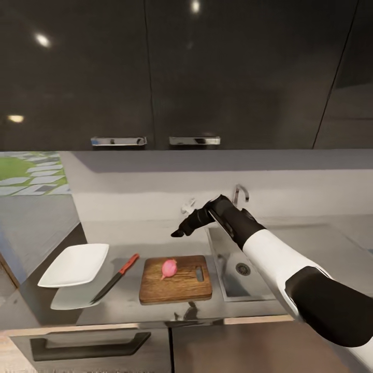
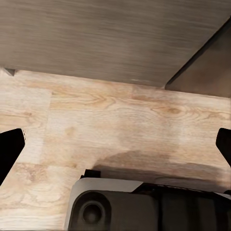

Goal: In the kitchen, take the Vidalia onion out of the sink, dice it on the chopping board with the paring knife, put the diced onion into the bowl on the countertop, then place both the paring knife and the chopping board into the sink.

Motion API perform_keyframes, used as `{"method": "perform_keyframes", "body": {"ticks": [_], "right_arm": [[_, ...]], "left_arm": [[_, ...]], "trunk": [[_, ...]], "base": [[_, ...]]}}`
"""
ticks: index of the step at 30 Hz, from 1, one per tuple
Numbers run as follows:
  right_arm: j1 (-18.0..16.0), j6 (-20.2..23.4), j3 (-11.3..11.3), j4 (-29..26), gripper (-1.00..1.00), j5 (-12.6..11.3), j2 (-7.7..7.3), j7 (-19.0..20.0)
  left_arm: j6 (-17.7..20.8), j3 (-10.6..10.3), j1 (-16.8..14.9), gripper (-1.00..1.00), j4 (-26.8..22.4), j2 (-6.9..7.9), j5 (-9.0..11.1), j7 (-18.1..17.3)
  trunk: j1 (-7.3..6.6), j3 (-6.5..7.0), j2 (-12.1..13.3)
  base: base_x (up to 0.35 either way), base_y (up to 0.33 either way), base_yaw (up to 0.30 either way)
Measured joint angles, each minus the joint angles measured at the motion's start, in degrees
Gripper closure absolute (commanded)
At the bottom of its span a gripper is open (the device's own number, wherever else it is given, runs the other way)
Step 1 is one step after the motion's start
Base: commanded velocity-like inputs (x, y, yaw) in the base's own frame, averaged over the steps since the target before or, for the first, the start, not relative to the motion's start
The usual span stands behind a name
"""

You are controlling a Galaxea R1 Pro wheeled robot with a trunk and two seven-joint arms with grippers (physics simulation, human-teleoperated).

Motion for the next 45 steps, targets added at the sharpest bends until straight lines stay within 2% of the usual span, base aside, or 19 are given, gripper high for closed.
{"method": "perform_keyframes", "body": {"ticks": [26,30,34,36,37,38,42,43,44,45], "right_arm": [[0.0,-0.1,0.0,0.2,-1.0,-0.1,-0.02,0.0],[0.0,-1.7,0.1,0.3,-1.0,0.0,-0.17,0.2],[0.0,-4.7,0.1,0.5,-1.0,0.3,-0.67,2.1],[0.0,-7.2,0.2,0.7,-1.0,1.4,-0.95,3.5],[0.0,-9.2,0.2,1.0,-1.0,3.6,-1.08,5.6],[0.0,-10.8,0.2,1.1,-1.0,7.2,-1.08,9.3],[0.0,-13.6,0.1,1.2,-1.0,13.2,-0.74,15.0],[0.0,-14.9,0.1,1.2,-1.0,14.6,-0.64,16.3],[0.0,-18.1,0.1,1.2,-1.0,16.4,-0.42,19.0],[0.0,-18.7,0.1,1.3,-1.0,16.8,-0.37,19.6]], "left_arm": [[0.0,0.0,0.0,-1.0,0.2,-0.01,0.0,0.0],[0.0,0.0,0.0,-1.0,0.2,-0.01,0.0,0.0],[-0.1,0.0,0.0,-1.0,0.2,-0.05,0.0,0.0],[-0.1,-0.1,0.0,-1.0,0.2,-0.07,0.0,0.0],[-0.1,-0.1,0.0,-1.0,0.2,-0.08,0.0,0.0],[-0.1,-0.1,0.0,-1.0,0.2,-0.09,0.0,0.0],[-0.1,-0.1,0.0,-1.0,0.1,-0.1,-0.1,0.0],[-0.1,-0.1,0.0,-1.0,0.1,-0.1,-0.1,0.0],[-0.1,-0.1,0.0,-1.0,0.2,-0.1,-0.1,0.0],[-0.1,-0.1,0.0,-1.0,0.2,-0.1,-0.2,0.0]], "trunk": [[0.0,-1.4,0.0],[0.0,-1.42,0.0],[0.0,-1.42,0.0],[0.0,-1.42,0.0],[0.0,-1.42,0.0],[0.0,-1.42,0.0],[0.0,-1.42,0.0],[0.0,-1.42,0.0],[0.0,-1.42,0.0],[0.0,-1.42,0.0]], "base": [[0.0,0.0,0.221],[0.0,0.0,0.012],[0.0,0.0,0.003],[0.0,0.0,0.001],[0.0,0.0,0.0],[0.0,0.0,0.0],[0.0,0.0,0.0],[0.0,0.0,0.0],[0.0,0.0,0.0],[0.0,0.0,0.0]]}}
